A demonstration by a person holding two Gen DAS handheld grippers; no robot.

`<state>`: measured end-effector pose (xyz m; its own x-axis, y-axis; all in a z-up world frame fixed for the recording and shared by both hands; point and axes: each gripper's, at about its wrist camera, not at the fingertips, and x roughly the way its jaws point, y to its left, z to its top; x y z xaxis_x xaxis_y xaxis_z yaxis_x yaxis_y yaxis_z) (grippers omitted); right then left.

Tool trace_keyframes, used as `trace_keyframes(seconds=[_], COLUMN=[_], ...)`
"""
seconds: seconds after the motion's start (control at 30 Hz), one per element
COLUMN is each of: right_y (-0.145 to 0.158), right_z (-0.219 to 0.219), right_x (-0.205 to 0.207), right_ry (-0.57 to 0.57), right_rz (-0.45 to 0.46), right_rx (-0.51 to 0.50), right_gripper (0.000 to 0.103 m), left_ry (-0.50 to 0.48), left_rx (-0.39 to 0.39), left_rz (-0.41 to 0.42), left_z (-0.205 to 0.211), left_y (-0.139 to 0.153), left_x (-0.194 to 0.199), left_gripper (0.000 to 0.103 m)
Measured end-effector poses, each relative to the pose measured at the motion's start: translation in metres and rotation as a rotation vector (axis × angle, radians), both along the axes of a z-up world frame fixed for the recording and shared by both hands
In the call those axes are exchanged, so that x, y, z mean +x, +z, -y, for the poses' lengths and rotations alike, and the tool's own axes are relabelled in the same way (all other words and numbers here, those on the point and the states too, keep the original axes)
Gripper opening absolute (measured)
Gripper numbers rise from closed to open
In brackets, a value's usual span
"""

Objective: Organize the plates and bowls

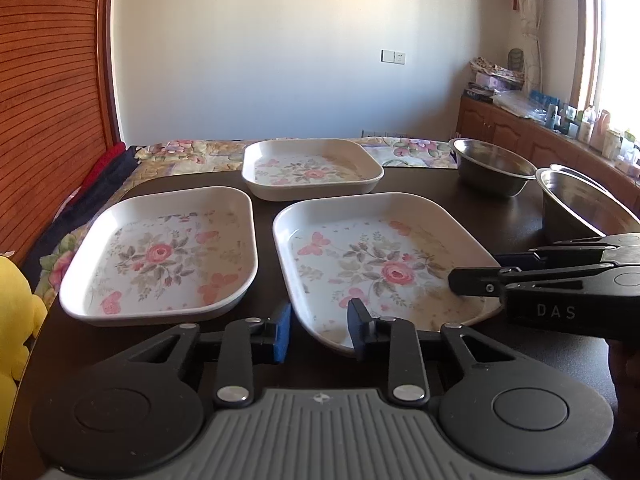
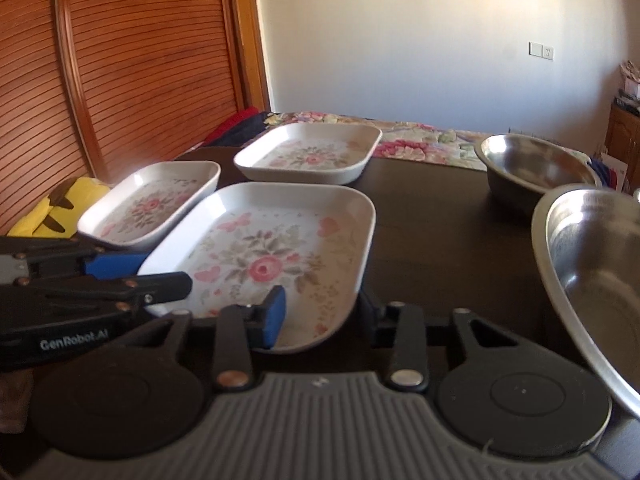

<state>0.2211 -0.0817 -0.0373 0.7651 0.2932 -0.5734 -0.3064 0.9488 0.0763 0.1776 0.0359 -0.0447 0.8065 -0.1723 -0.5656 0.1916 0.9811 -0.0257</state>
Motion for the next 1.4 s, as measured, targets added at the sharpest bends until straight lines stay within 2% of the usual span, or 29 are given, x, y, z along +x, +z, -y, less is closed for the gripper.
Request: trace_keyframes(seconds=[0.17, 0.8, 1.4], right_y=[0.002, 0.010, 0.012], right_z=[0.004, 0.020, 0.012], right_x=[-0.004, -0.051, -0.113], right_ry=[0.000, 0.009, 0.035], right_rz=[-0.004, 0.027, 0.036], right_rx=[0.014, 0.077, 0.067], right_gripper=[0.029, 0.029, 0.029], left_ry=[-0.001, -0.020, -0.019], left_rx=[-0.011, 0.008, 0.006], left_rz=[0.005, 0.045, 0.060], left_z=[0.000, 0.004, -0.009], left_y=[0.004, 0.016, 0.014], left_x=[-0.010, -0.071, -0.133], left_gripper=[0.032, 0.032, 0.032])
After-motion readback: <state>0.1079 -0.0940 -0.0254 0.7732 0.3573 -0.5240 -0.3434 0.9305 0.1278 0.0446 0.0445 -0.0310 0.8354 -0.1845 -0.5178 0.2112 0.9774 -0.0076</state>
